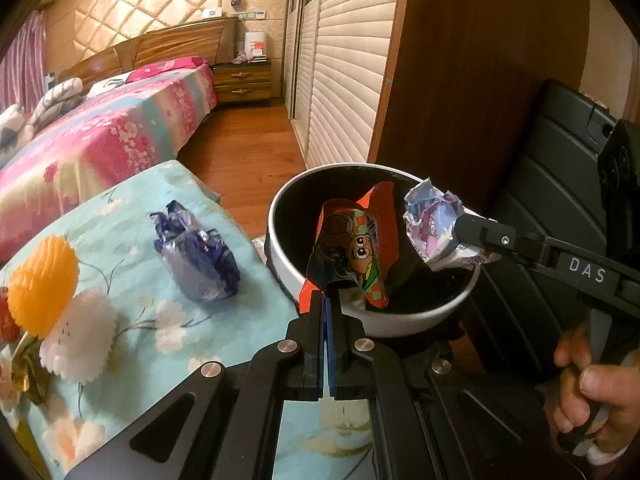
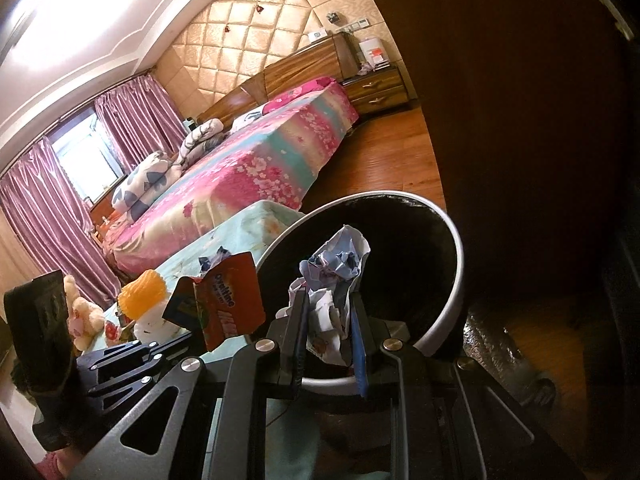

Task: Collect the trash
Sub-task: 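Carry the wrapper with the left tool while the right tool carries the paper over the bin, then open the left tool to drop the wrapper while the right tool drops the paper into the bin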

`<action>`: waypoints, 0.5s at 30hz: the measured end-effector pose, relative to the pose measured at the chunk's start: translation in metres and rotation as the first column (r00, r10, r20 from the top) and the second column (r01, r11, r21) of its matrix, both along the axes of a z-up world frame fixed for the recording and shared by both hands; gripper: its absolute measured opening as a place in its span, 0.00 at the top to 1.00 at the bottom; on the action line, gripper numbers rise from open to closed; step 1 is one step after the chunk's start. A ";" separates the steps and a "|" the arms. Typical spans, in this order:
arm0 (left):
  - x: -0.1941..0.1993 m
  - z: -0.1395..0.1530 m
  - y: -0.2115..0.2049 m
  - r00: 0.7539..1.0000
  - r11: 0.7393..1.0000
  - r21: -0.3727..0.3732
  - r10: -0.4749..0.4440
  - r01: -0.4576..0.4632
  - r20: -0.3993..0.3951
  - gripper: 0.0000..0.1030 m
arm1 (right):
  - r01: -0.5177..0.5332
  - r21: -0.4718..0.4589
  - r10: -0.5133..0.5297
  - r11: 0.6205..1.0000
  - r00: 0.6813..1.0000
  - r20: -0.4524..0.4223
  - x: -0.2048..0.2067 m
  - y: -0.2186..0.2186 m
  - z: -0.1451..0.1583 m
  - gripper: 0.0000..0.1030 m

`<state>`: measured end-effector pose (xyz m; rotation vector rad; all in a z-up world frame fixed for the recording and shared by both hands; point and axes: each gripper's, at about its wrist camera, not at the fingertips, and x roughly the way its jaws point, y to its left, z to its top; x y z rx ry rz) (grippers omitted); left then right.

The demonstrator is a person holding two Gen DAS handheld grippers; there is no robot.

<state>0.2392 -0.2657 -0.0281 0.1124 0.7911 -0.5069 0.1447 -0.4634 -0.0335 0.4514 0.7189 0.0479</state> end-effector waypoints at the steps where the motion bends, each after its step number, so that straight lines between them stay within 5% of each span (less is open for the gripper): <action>1: 0.002 0.000 -0.001 1.000 1.000 0.003 -0.002 0.002 0.000 1.00 | 0.001 0.000 -0.001 1.000 1.000 0.000 0.002 -0.002 0.000 0.81; 15: 0.015 -0.008 -0.017 1.000 0.999 0.033 -0.017 0.017 -0.001 1.00 | 0.013 0.008 -0.013 1.000 1.000 -0.016 0.017 -0.016 -0.004 0.81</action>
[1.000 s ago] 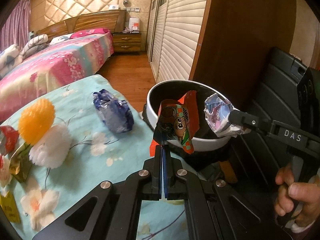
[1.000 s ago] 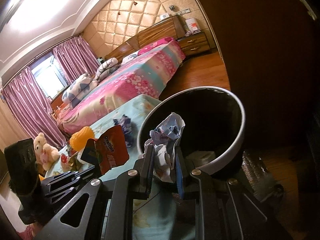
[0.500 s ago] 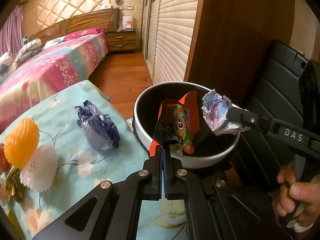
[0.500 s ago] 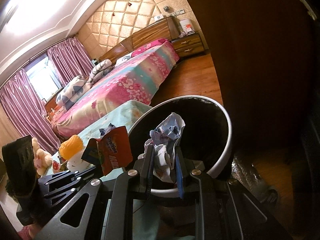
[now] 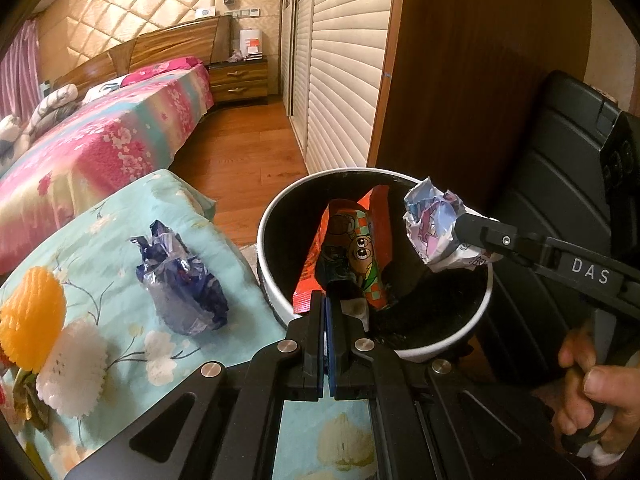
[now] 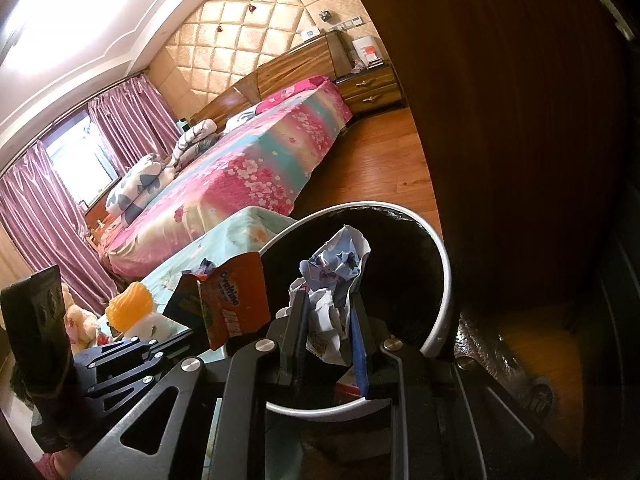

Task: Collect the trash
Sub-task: 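Open the left tool to drop the wrapper while the right tool drops the paper into the bin, then move both open tools back toward the remaining trash on the table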

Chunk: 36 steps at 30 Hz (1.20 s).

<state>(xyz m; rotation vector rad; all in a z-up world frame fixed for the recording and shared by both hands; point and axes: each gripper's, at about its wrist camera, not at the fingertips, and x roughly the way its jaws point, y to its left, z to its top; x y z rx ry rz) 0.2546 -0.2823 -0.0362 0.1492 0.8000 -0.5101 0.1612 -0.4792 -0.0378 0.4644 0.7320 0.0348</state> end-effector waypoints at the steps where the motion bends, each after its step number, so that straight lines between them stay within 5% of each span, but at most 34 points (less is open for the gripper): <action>1: 0.000 -0.001 0.000 1.000 1.000 0.001 -0.001 0.001 -0.001 1.00 | 0.000 0.000 0.000 1.000 1.000 -0.001 0.001 -0.001 0.000 0.81; 9: 0.004 -0.002 -0.004 1.000 1.000 -0.002 0.003 -0.003 -0.011 0.98 | -0.001 -0.005 0.001 1.000 1.000 -0.023 0.009 -0.003 -0.002 0.75; 14: 0.000 -0.001 0.003 0.999 0.999 -0.012 0.031 -0.031 -0.007 0.64 | -0.002 0.007 0.003 1.000 1.000 -0.021 0.004 -0.003 -0.001 0.40; 23: -0.029 -0.005 0.038 0.994 0.994 -0.036 0.105 -0.105 -0.017 0.48 | -0.017 0.002 0.017 1.000 1.000 -0.001 -0.006 0.016 0.005 0.22; 36: -0.068 0.004 0.116 0.967 0.963 -0.090 0.249 -0.253 -0.049 0.47 | -0.104 -0.005 0.104 0.995 0.995 0.014 -0.014 0.071 0.010 0.20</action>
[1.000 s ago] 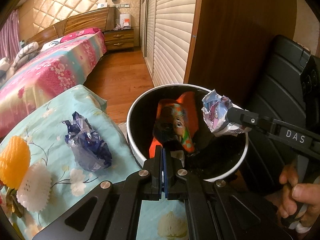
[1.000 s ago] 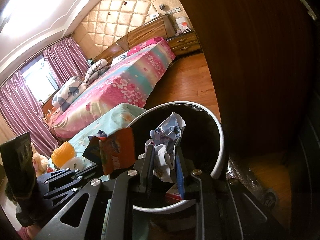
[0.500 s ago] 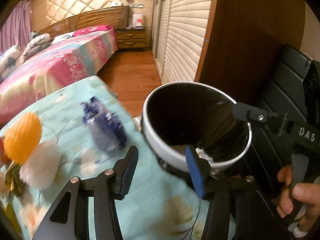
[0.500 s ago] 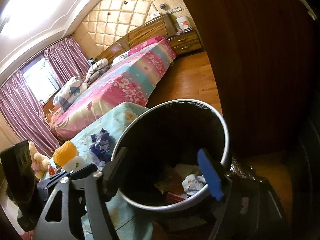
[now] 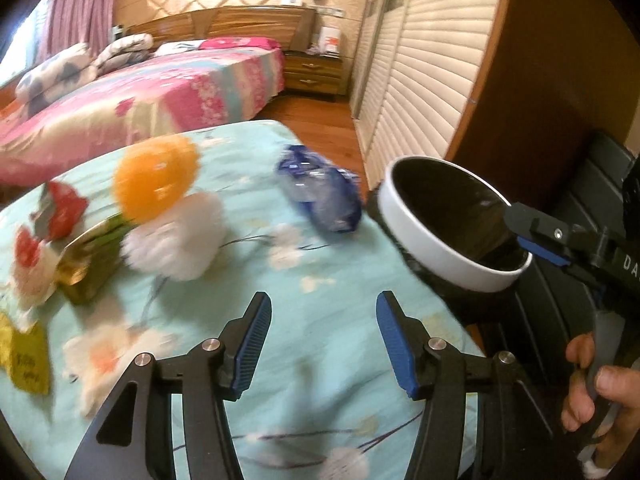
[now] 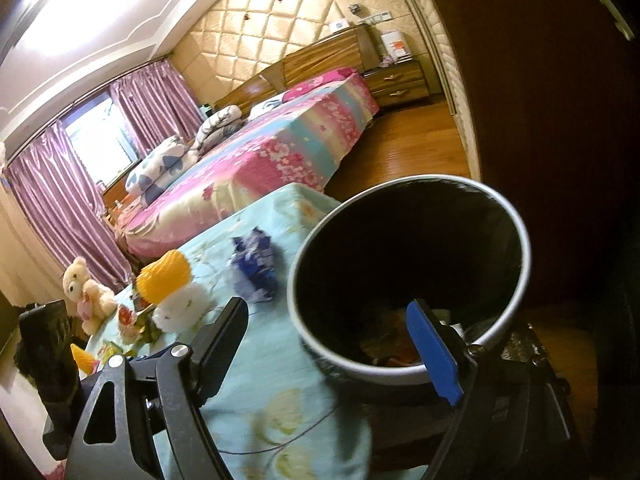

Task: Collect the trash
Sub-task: 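Move both open tools back toward the remaining trash on the table, then grasp the white foam fruit net with the left tool while the right tool grasps the blue plastic bag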

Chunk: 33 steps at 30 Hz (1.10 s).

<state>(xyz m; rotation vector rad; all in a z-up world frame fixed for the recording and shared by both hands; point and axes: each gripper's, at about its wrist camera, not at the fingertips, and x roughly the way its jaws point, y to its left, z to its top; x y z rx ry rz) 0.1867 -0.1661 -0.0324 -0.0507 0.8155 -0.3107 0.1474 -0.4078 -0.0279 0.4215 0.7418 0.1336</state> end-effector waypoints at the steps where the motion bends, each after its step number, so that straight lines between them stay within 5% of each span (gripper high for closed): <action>1: -0.003 0.001 0.006 1.000 1.000 -0.003 0.012 -0.012 0.001 0.47 | -0.006 -0.002 0.006 1.000 1.000 0.001 -0.001 0.005 0.000 0.20; 14: -0.025 0.002 0.062 0.991 0.991 -0.029 0.133 -0.133 -0.023 0.42 | -0.145 -0.048 0.145 0.988 0.989 -0.004 0.003 0.071 -0.005 0.12; 33: 0.025 -0.002 0.086 0.983 0.980 -0.078 0.178 -0.181 -0.042 0.42 | -0.194 -0.110 0.194 0.975 0.981 -0.011 0.059 0.096 -0.015 0.14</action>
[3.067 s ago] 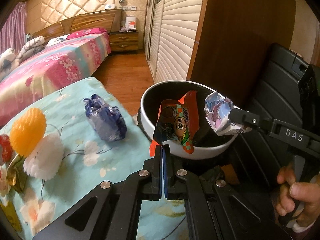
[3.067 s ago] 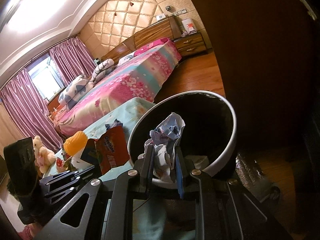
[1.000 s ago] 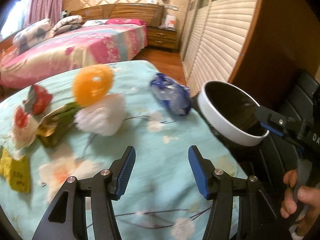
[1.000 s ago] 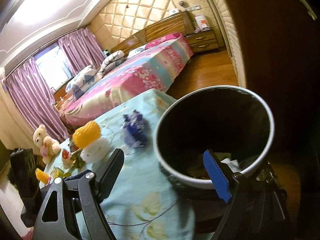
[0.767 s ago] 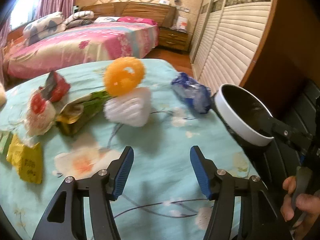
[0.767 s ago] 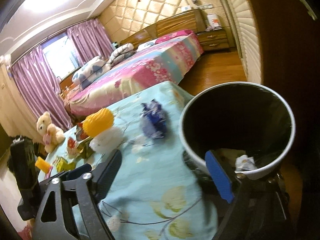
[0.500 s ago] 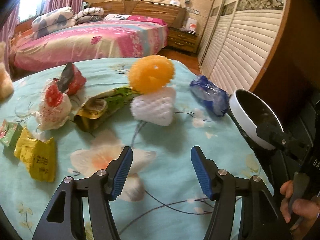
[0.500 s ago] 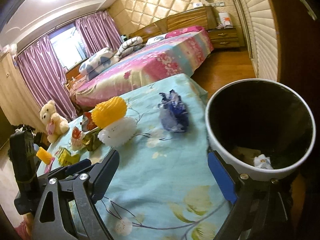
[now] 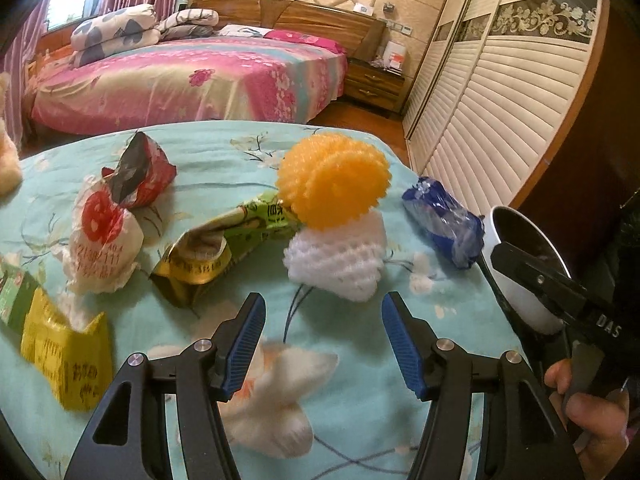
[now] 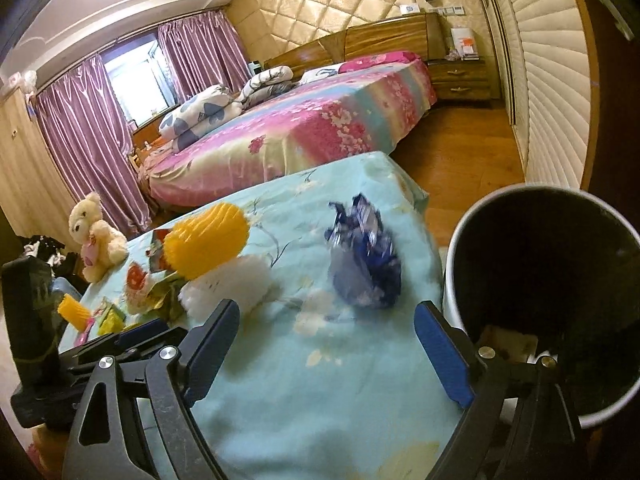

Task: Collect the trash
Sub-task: 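Grasp the white foam fruit net with the left tool while the right tool grasps the blue plastic bag, then carry the foam net with the left tool while the right tool carries the blue bag over the bin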

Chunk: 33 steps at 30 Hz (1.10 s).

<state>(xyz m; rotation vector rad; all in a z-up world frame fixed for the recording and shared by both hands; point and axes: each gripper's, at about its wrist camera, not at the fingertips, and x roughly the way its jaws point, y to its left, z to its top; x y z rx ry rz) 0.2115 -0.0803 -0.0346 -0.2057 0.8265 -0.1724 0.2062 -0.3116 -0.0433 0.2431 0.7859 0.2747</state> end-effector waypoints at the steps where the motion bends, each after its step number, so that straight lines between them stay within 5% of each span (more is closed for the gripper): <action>1: 0.004 0.000 0.000 1.000 1.000 -0.001 0.000 0.000 -0.001 0.42 | -0.002 -0.003 0.002 1.000 1.000 0.000 0.004 0.000 -0.001 0.16; 9: 0.027 -0.008 -0.006 1.000 1.000 0.016 -0.008 0.008 0.000 0.45 | -0.032 -0.081 0.028 0.996 0.999 -0.043 0.039 0.010 -0.015 0.37; 12: 0.034 -0.015 -0.007 1.000 1.000 0.010 -0.017 0.017 -0.016 0.58 | -0.049 -0.113 0.041 0.992 0.997 -0.065 0.043 0.015 -0.022 0.55; 14: 0.036 -0.019 -0.007 0.999 1.000 -0.001 -0.028 0.028 -0.024 0.80 | -0.052 -0.117 0.046 0.992 0.997 -0.058 0.040 0.016 -0.022 0.63; 16: 0.037 -0.021 -0.006 0.999 0.999 -0.005 -0.035 0.035 -0.027 0.83 | -0.053 -0.123 0.047 0.991 0.998 -0.052 0.036 0.016 -0.020 0.69; 33: -0.007 -0.006 -0.001 0.998 0.998 -0.020 -0.059 0.060 0.011 0.91 | -0.022 0.000 0.022 1.000 0.999 -0.050 -0.010 0.003 -0.007 0.73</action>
